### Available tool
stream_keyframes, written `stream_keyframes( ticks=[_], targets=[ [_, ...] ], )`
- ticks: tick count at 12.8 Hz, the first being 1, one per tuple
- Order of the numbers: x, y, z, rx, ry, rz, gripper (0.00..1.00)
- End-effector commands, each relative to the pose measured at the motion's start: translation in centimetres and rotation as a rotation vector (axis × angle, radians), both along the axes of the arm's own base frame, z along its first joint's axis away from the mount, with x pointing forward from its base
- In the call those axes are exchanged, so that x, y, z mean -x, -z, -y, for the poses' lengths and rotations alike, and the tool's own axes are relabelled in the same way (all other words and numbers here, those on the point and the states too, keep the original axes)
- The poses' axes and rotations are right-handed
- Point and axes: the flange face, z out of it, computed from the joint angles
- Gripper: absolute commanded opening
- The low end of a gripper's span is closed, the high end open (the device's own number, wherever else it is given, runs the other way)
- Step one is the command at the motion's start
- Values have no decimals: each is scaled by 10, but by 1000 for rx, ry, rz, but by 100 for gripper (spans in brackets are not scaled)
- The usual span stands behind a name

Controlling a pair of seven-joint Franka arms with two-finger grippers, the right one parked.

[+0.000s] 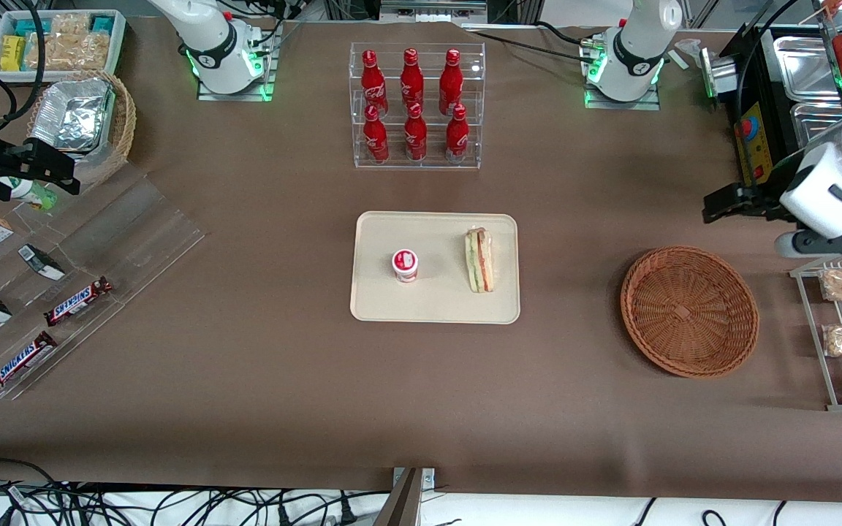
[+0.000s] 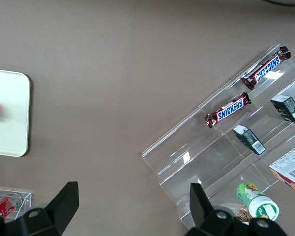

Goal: Place sandwich from basket to tray

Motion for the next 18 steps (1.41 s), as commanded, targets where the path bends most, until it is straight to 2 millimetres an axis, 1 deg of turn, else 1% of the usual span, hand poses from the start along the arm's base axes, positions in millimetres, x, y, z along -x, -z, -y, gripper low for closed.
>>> stream_keyframes(
  ticks=[1, 3, 5, 7, 18],
  targets=[
    [25, -3, -10, 24, 53, -12, 100],
    [26, 0, -12, 24, 53, -21, 100],
    [24, 4, -8, 27, 64, -36, 100],
    [20, 13, -8, 29, 66, -51, 100],
    [20, 15, -7, 30, 67, -64, 100]
  ],
)
